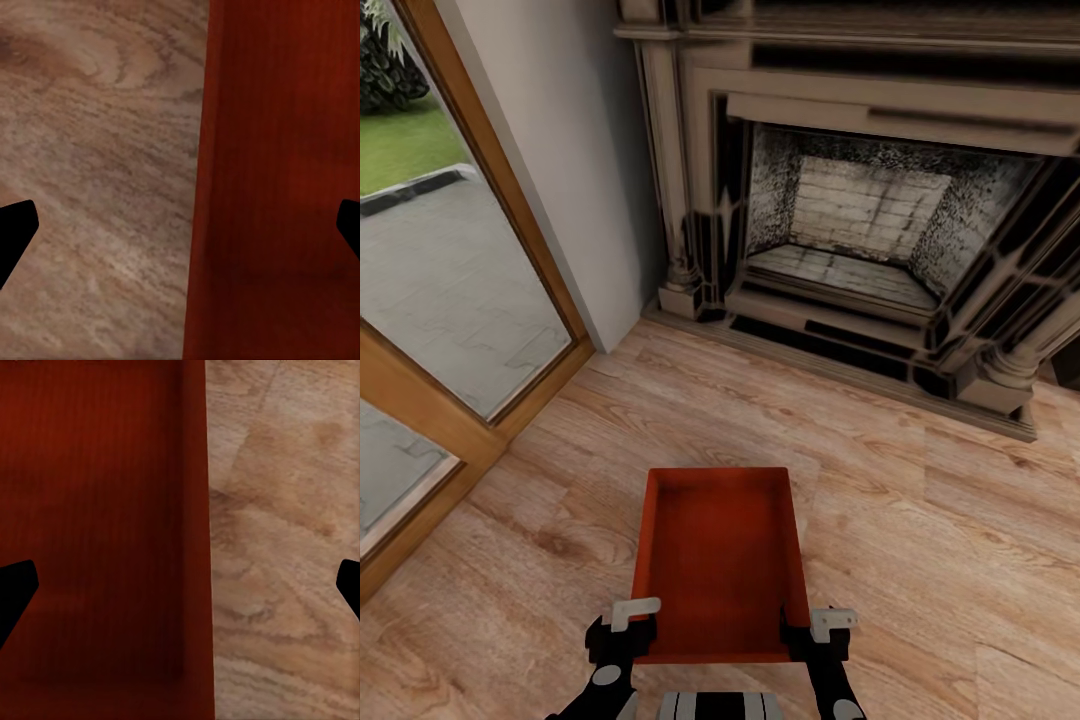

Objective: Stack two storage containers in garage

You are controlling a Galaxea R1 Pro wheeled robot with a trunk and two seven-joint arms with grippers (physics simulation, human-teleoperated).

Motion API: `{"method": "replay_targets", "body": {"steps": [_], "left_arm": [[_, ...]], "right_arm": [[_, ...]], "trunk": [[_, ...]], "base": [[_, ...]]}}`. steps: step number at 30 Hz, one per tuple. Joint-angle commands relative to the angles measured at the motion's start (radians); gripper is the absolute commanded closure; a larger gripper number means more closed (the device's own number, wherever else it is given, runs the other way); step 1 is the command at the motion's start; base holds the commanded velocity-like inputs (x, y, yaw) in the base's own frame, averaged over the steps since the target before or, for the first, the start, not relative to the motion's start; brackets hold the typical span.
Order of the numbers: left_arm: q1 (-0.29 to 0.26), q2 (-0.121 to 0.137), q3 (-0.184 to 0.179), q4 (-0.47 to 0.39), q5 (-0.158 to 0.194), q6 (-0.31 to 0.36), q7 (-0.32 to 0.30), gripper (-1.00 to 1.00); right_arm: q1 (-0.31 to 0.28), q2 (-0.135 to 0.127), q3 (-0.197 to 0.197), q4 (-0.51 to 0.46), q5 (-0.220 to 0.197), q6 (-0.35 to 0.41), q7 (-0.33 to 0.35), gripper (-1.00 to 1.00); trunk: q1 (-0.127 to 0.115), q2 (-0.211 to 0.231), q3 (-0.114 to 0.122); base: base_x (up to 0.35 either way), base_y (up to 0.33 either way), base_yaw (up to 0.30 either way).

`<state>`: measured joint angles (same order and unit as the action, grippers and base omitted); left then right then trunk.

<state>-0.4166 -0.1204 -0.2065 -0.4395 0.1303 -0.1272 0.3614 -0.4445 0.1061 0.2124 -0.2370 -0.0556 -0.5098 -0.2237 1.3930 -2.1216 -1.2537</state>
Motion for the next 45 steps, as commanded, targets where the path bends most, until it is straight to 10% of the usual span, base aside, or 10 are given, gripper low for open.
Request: {"method": "replay_targets", "body": {"steps": [1,10,45], "left_arm": [[-0.001,0.001,-0.008,0.001,0.011,-0.007,0.007,-1.00],[-0.001,0.001,-0.008,0.001,0.011,-0.008,0.002,-1.00],[-0.001,0.001,-0.008,0.001,0.011,-0.008,0.002,-1.00]], "right_arm": [[-0.001,0.000,0.008,0.001,-0.006,-0.003,-0.006,-1.00],[-0.001,0.000,0.008,0.001,-0.006,-0.003,-0.006,-1.00],[-0.001,0.001,0.005,0.011,-0.015,0.046,0.004,-1.00]], "trunk": [[0.000,0.000,-0.001],[0.034,-0.063,-0.029],[0.034,-0.063,-0.029]], "base": [[0.000,0.000,0.000],[0.000,0.000,0.000],[0.000,0.000,0.000]]}}
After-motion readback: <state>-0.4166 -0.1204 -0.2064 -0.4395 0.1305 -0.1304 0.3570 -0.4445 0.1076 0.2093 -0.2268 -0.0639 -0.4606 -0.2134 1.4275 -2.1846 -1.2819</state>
